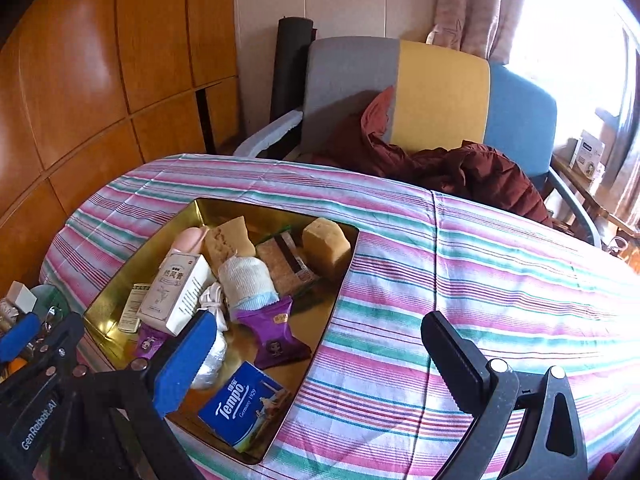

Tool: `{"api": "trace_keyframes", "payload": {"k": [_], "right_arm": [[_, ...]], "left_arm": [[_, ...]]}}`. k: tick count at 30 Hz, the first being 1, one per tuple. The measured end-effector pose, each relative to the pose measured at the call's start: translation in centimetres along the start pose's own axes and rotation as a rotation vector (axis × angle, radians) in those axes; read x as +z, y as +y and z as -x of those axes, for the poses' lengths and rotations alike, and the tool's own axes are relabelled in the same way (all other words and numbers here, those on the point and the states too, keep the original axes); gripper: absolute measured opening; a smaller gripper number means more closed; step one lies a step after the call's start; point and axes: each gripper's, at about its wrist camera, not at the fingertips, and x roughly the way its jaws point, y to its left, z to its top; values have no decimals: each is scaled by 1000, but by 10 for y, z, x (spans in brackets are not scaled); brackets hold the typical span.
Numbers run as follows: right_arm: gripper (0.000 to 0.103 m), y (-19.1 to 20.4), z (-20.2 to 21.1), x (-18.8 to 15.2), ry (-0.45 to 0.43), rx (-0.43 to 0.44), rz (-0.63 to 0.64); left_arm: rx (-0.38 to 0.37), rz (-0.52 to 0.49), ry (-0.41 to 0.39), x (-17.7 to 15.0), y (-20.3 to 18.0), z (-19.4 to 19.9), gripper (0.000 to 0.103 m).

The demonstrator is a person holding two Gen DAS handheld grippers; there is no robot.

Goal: Organize objects

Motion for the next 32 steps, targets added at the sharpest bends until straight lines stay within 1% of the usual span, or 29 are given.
{"api": "trace_keyframes", "payload": {"k": [3,5,11,22,25,27,28,29,32], "right_arm": [[103,2,-1,-2,9,0,3],[103,5,-2,-4,16,5,8],[103,12,-3,-7,19,-2,11],[103,6,-4,-6,15,-6,-17],[103,6,-3,-6,10,-9,-15],[103,6,-3,-6,8,-9,-13],[103,6,-3,-6,8,-10,-12],[103,6,-3,-6,8,-8,-12],[103,6,-3,-6,8,-4,-11]], "left_arm": [[3,5,-8,1,2,2,67],[-11,6,-4,1,3,3,67],[-22,-21,-7,2,-2,6,67],[-56,-27,53,0,-4,-1,65],[-66,-25,58,-1,-3,-1,65],[-56,-26,52,-1,-3,0,65],[-47,-28,43,-1,-4,1,61],[-36,-33,35,-1,-5,1,60],[-25,-44,23,-1,-6,1,60]]}}
